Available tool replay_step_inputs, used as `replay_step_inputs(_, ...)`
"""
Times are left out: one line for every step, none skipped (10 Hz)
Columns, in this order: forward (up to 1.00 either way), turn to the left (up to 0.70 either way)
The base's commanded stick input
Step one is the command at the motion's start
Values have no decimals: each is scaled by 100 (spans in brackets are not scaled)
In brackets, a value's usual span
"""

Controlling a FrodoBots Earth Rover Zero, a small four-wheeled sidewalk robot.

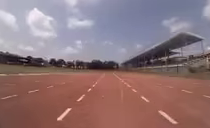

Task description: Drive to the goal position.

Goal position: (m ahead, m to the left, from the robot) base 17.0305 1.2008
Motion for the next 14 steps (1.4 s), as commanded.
replay_step_inputs(70,0)
replay_step_inputs(70,0)
replay_step_inputs(70,0)
replay_step_inputs(70,0)
replay_step_inputs(70,0)
replay_step_inputs(70,0)
replay_step_inputs(70,0)
replay_step_inputs(70,0)
replay_step_inputs(70,0)
replay_step_inputs(70,0)
replay_step_inputs(70,0)
replay_step_inputs(70,0)
replay_step_inputs(70,0)
replay_step_inputs(70,0)
